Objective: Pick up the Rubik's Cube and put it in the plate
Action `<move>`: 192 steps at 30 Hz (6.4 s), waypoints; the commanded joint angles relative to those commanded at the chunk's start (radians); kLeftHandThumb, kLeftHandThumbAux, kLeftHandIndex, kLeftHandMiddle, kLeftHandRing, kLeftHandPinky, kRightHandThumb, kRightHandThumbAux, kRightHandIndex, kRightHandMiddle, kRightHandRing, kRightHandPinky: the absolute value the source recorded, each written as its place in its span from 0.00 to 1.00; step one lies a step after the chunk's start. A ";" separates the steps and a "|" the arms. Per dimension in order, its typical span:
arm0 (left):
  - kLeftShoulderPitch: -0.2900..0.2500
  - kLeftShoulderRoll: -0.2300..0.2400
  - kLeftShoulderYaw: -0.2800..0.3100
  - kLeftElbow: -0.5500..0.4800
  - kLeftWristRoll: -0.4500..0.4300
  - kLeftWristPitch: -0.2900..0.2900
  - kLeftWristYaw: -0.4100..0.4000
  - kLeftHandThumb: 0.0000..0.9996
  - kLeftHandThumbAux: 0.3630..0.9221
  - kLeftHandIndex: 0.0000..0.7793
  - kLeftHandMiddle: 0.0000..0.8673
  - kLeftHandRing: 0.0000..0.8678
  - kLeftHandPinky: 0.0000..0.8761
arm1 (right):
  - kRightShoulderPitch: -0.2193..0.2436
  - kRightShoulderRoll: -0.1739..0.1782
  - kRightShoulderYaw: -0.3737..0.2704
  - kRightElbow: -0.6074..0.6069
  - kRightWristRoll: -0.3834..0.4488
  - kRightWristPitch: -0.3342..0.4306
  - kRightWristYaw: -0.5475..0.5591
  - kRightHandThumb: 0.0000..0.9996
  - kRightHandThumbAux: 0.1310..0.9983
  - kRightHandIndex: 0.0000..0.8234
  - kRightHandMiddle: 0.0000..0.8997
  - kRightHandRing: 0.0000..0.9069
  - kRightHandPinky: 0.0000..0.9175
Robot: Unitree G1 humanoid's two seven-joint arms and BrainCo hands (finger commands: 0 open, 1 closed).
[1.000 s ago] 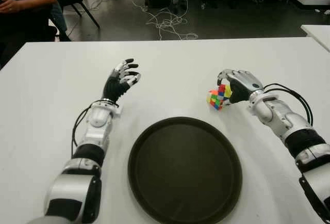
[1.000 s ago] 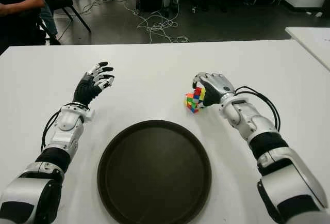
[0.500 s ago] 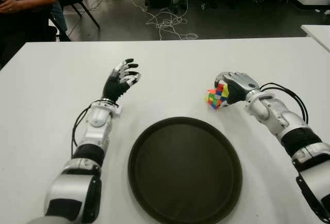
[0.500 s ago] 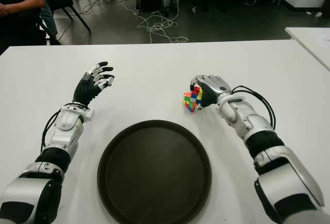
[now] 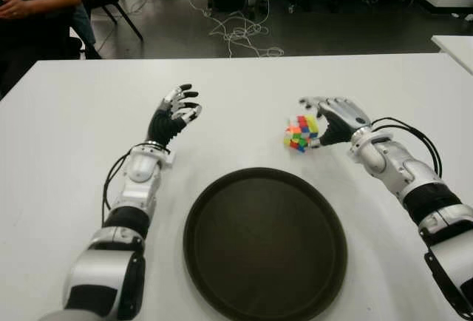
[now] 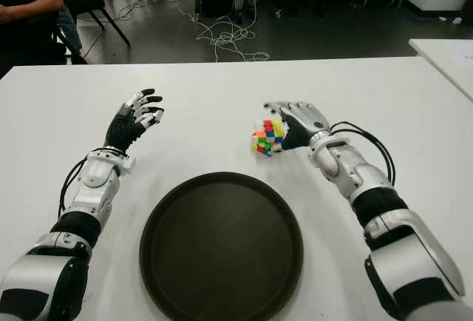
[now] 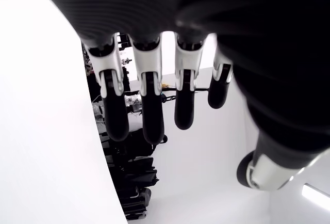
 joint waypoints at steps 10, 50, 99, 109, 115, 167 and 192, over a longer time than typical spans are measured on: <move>-0.004 0.003 -0.003 0.009 -0.002 -0.007 -0.002 0.14 0.52 0.22 0.27 0.32 0.38 | -0.012 -0.002 0.009 0.023 -0.007 -0.010 -0.042 0.00 0.70 0.18 0.16 0.13 0.10; -0.007 0.005 0.001 0.011 -0.018 0.010 -0.016 0.15 0.51 0.21 0.27 0.32 0.40 | -0.028 -0.019 0.037 -0.034 -0.039 -0.009 -0.033 0.00 0.43 0.01 0.02 0.00 0.00; 0.003 0.006 -0.014 -0.001 -0.001 0.001 0.001 0.13 0.50 0.22 0.27 0.32 0.39 | -0.021 0.054 0.019 -0.091 -0.039 0.010 -0.090 0.00 0.63 0.12 0.12 0.16 0.21; 0.005 0.006 -0.016 -0.001 0.002 -0.002 0.009 0.13 0.49 0.22 0.27 0.32 0.39 | -0.033 0.064 0.036 -0.032 -0.047 -0.005 -0.104 0.00 0.61 0.14 0.14 0.17 0.19; 0.008 0.002 -0.011 -0.005 -0.008 -0.003 0.003 0.13 0.51 0.21 0.27 0.31 0.38 | -0.044 0.073 0.050 0.013 -0.052 -0.006 -0.098 0.00 0.60 0.14 0.15 0.17 0.18; 0.009 0.002 -0.009 -0.011 -0.015 0.004 -0.010 0.15 0.49 0.21 0.27 0.31 0.38 | -0.104 0.129 0.100 0.216 -0.032 0.009 -0.045 0.00 0.61 0.15 0.21 0.23 0.26; 0.008 0.006 -0.015 -0.009 0.000 -0.003 -0.007 0.11 0.50 0.23 0.27 0.31 0.38 | -0.120 0.157 0.112 0.291 -0.018 0.002 0.016 0.00 0.64 0.16 0.20 0.23 0.26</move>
